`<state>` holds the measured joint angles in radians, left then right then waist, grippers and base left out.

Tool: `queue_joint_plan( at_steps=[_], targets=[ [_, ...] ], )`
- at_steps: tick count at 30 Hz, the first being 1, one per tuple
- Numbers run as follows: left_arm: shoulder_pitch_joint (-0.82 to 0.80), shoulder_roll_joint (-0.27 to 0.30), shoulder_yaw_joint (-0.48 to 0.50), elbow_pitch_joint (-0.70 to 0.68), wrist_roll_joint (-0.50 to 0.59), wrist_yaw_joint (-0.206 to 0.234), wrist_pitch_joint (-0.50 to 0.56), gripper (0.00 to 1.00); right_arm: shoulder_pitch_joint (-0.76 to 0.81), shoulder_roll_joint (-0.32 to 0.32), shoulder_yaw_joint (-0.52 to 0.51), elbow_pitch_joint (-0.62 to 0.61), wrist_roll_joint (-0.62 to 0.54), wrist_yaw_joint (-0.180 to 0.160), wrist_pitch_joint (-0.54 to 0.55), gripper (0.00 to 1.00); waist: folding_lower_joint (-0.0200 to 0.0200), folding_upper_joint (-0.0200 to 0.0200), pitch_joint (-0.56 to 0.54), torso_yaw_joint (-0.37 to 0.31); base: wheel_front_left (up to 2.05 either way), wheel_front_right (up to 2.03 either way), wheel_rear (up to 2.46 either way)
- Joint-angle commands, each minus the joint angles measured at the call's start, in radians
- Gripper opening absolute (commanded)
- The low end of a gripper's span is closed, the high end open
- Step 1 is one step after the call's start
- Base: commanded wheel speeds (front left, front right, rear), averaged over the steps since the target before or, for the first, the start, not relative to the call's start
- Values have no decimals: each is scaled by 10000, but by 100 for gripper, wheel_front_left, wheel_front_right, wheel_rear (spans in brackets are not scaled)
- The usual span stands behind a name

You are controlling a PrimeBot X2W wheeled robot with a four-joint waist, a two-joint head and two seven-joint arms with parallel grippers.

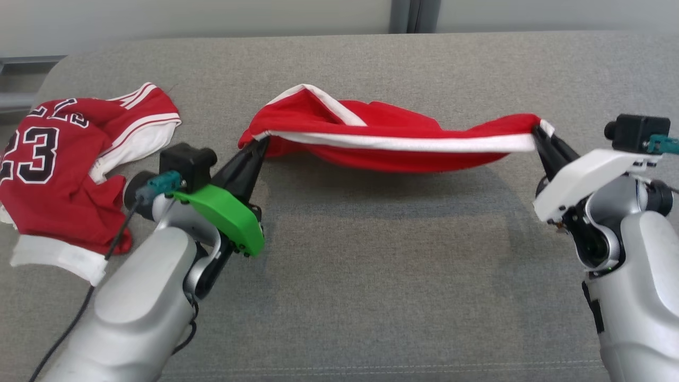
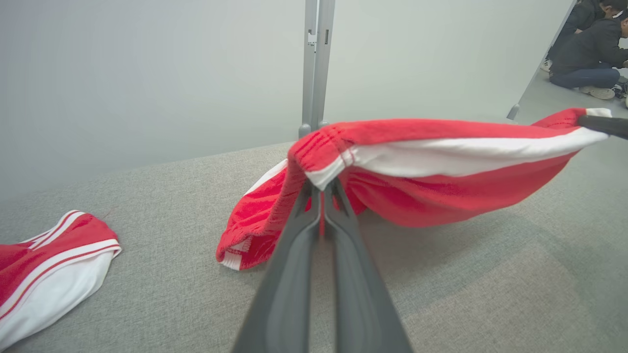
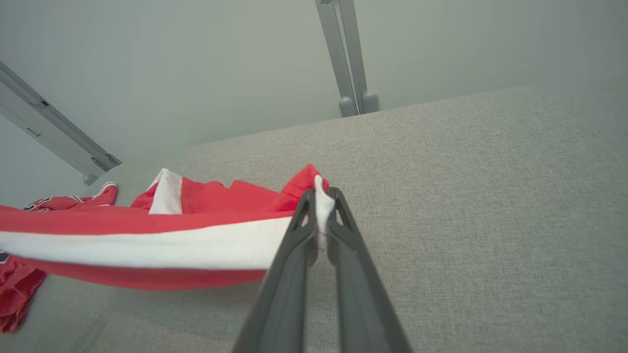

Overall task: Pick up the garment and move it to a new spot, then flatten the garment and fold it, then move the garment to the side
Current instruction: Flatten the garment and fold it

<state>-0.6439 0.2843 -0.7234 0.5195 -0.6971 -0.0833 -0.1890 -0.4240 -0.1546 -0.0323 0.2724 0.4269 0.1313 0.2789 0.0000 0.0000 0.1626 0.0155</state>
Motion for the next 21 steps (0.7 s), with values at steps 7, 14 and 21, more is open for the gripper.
queue_joint_plan(
  at_steps=[7, 14, 21],
  targets=[
    [-2319, 698, 363, -607, 5, -43, 1263, 0, -2663, 707, 116, 528, -42, -9, 443, 0, 0, 0, 1060, -684, 0, 0, 0],
    [-4841, 1064, 811, -361, -170, -315, 1677, 0, -5754, 913, 562, 1990, -494, -7, -40, 0, 0, 0, 2494, -1415, 0, 0, 0],
    [-7000, 1306, 1422, -371, -1151, -460, 1894, 0, -8762, 1013, 106, 3416, -1258, -6, -1634, 0, 0, 0, 3895, -1921, 0, 0, 0]
  ],
)
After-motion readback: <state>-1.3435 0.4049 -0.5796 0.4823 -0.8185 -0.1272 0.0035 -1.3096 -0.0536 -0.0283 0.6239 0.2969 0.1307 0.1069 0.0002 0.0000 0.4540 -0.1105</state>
